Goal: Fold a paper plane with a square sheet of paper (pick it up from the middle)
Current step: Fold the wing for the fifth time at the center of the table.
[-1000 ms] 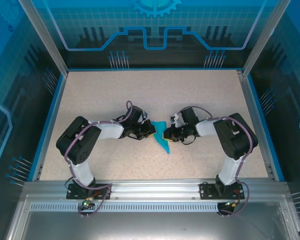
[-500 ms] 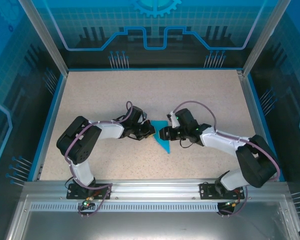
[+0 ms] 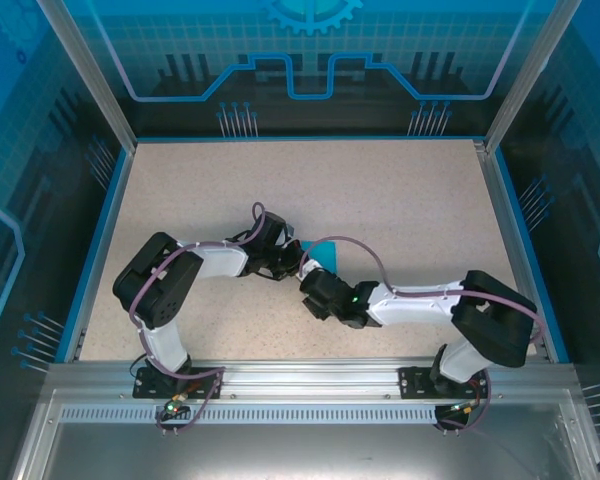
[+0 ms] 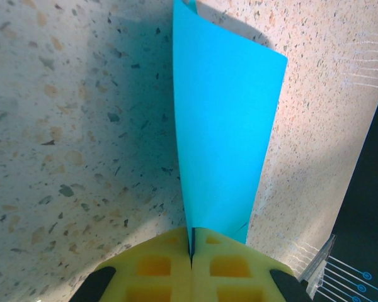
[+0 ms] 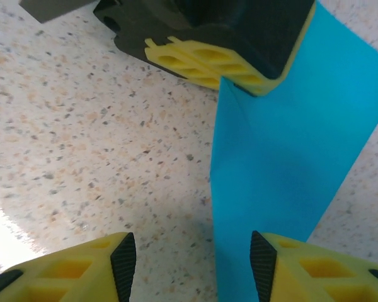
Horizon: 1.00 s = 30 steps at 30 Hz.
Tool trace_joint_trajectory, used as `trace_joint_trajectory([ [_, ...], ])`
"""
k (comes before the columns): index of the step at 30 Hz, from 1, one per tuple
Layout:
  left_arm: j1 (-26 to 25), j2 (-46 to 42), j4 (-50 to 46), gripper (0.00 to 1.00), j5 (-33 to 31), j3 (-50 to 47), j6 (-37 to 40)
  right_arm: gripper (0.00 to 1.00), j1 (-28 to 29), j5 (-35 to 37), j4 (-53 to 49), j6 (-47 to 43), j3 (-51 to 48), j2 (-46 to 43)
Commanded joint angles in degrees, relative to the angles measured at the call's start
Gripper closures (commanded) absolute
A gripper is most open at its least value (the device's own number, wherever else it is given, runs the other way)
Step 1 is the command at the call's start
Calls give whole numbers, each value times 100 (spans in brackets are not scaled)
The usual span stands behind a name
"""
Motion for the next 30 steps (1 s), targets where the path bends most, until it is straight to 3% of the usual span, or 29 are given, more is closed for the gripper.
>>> trace_joint_trajectory([
  [1,-41,-149,-190,100,-17,148,64,49,92,1011,-308,-224,254,272],
  [11,-41,-144,-187,100,-11,149,55,58,154,997,-181,-384,398,610],
  [28,-40,-112,-297,100,-54,240,29,91,173,1267,-53,-258,349,758],
  [30,-30,-152,-396,90,-140,249,26,94,168,1252,5,-213,344,754],
])
